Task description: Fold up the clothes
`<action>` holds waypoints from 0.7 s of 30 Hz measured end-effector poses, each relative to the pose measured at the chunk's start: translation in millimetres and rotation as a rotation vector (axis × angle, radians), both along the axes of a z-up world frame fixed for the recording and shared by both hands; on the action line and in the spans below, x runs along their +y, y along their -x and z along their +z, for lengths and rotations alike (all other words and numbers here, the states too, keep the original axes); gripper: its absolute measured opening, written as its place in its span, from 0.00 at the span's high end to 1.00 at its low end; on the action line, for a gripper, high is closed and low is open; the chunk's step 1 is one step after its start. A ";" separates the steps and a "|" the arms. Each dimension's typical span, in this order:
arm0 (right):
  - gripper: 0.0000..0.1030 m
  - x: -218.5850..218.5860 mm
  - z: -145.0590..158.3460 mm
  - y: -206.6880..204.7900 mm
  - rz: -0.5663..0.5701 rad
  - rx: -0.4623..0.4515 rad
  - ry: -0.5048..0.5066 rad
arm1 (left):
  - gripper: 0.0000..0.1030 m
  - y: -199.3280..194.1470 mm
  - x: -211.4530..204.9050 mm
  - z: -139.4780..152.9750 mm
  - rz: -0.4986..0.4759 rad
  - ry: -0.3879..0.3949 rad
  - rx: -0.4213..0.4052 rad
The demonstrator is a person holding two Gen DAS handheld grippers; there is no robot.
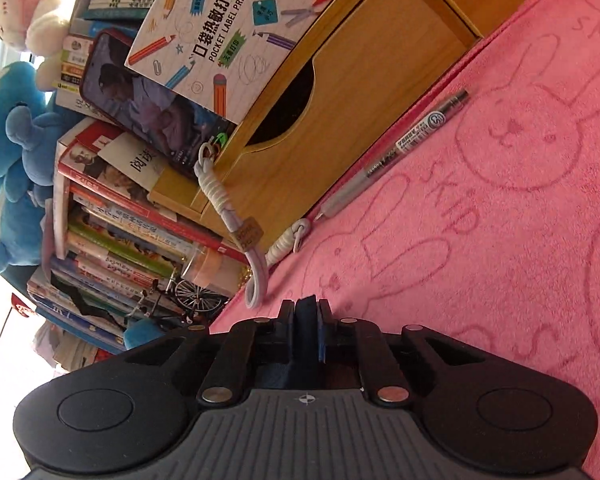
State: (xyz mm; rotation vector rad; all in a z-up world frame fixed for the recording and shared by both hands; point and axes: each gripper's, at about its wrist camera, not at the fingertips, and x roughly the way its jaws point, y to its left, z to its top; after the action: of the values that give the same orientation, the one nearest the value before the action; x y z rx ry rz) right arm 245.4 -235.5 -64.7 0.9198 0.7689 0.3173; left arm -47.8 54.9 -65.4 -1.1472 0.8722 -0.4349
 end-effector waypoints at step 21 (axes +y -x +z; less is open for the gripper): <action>0.28 49.7 94.1 241.1 0.428 -0.472 0.599 | 0.32 81.8 3.1 59.3 -0.263 -0.523 -0.396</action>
State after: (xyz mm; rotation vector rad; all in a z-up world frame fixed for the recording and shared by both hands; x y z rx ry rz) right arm 4.3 -185.7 29.4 0.0947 0.5617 0.6125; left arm -129.6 58.0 -6.0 -0.4445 0.7275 -0.5835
